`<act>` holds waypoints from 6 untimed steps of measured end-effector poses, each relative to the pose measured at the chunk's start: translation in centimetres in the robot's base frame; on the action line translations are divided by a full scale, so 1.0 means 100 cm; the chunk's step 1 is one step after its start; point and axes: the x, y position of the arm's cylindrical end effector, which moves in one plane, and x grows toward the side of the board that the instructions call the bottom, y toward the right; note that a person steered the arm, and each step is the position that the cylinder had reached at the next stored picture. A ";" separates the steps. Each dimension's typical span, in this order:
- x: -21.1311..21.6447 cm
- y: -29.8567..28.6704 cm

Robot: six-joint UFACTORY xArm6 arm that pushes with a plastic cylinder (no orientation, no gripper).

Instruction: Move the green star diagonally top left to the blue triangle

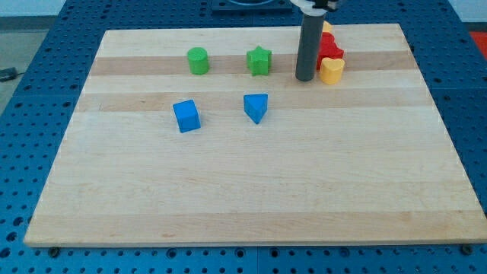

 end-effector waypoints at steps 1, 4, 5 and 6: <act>-0.017 -0.008; -0.041 -0.059; -0.041 -0.082; -0.041 -0.101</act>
